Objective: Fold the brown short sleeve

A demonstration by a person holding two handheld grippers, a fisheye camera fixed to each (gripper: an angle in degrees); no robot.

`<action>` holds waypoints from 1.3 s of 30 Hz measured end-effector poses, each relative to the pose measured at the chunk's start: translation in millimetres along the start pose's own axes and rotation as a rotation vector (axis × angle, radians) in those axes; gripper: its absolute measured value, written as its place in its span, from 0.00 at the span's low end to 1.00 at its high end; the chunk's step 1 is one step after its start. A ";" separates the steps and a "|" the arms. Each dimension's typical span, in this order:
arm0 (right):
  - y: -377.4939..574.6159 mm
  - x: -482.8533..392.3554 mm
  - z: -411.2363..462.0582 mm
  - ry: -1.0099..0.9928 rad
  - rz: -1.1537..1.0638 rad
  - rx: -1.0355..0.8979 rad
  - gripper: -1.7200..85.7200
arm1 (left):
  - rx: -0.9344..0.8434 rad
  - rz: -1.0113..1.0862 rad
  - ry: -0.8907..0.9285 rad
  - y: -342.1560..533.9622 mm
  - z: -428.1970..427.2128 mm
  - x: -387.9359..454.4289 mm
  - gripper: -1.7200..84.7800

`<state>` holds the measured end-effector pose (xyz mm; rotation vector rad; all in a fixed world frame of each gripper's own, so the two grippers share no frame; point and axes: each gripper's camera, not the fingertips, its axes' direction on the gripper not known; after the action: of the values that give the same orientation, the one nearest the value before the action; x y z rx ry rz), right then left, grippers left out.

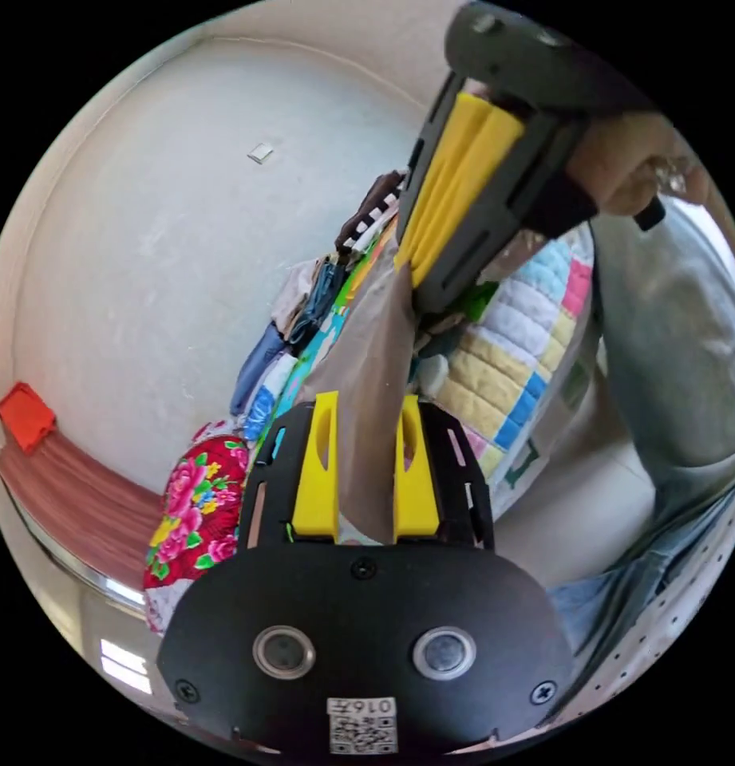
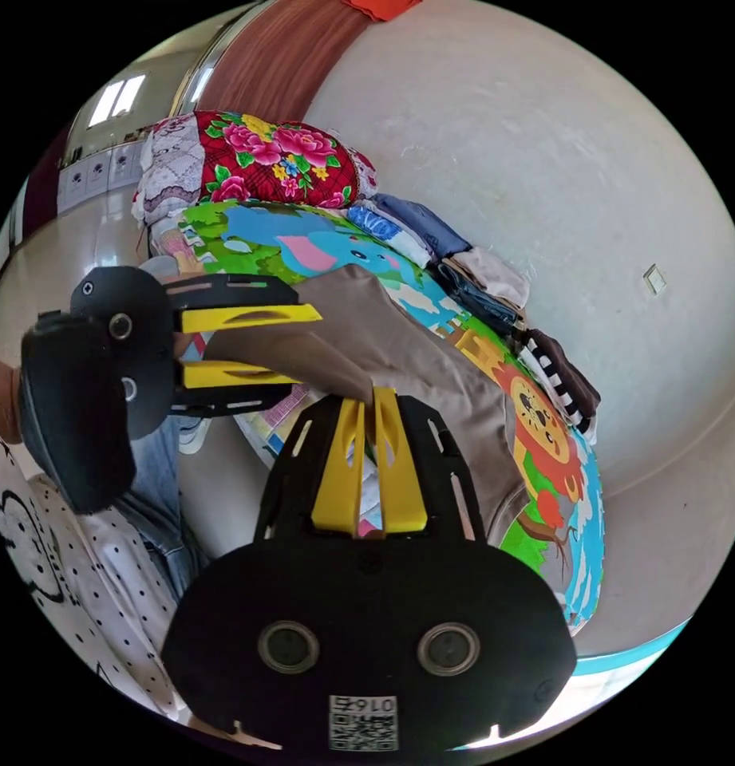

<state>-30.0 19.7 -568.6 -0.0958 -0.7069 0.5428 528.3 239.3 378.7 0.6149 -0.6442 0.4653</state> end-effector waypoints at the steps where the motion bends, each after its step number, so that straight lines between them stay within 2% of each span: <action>1: -2.0 3.2 -3.8 -0.005 0.004 0.010 0.03 | -0.004 0.061 -0.059 -7.3 0.6 11.0 0.10; 5: -3.5 8.5 -17.5 0.008 -0.015 0.088 0.05 | 0.009 0.308 -0.210 -30.7 1.7 40.1 0.02; 9: 3.5 2.8 -22.0 0.064 -0.022 0.163 0.13 | 0.010 0.387 -0.185 -57.5 0.7 39.2 0.01; 11: 5.3 -2.4 -17.1 0.166 -0.057 0.139 0.17 | 0.012 0.414 -0.179 -75.0 0.5 37.8 0.01; 15: 5.6 -5.4 -14.4 0.306 -0.140 0.132 0.19 | 0.013 0.472 -0.246 -97.3 4.0 45.0 0.01; 17: -3.1 -1.1 -27.6 0.321 -0.155 0.159 0.16 | 0.016 0.524 -0.277 -108.3 8.1 52.3 0.01; 20: -18.7 13.5 -44.2 0.449 -0.173 0.162 0.13 | 0.015 0.536 -0.273 -118.9 15.7 53.7 0.01; 24: -40.9 29.1 -38.6 0.424 -0.225 0.057 0.13 | 0.005 0.471 -0.201 -136.4 24.7 45.0 0.01; 27: -60.0 47.8 -51.2 0.411 -0.181 0.062 0.06 | 0.000 0.435 -0.191 -145.6 36.1 42.8 0.02; 33: -112.2 89.1 -103.4 0.149 -0.278 0.020 0.04 | -0.016 0.539 -0.182 -144.9 67.4 53.0 0.01; 37: -157.2 128.6 -148.4 0.048 -0.405 -0.074 0.04 | -0.003 0.717 0.064 -179.1 50.8 25.8 0.01; 39: -183.4 159.8 -171.3 -0.038 -0.402 -0.105 0.04 | 0.008 0.770 0.171 -206.7 42.4 0.2 0.01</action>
<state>261.1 -40.5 -556.4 -0.0395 -0.7680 0.1231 629.5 61.4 327.5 0.3086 -0.7031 1.2246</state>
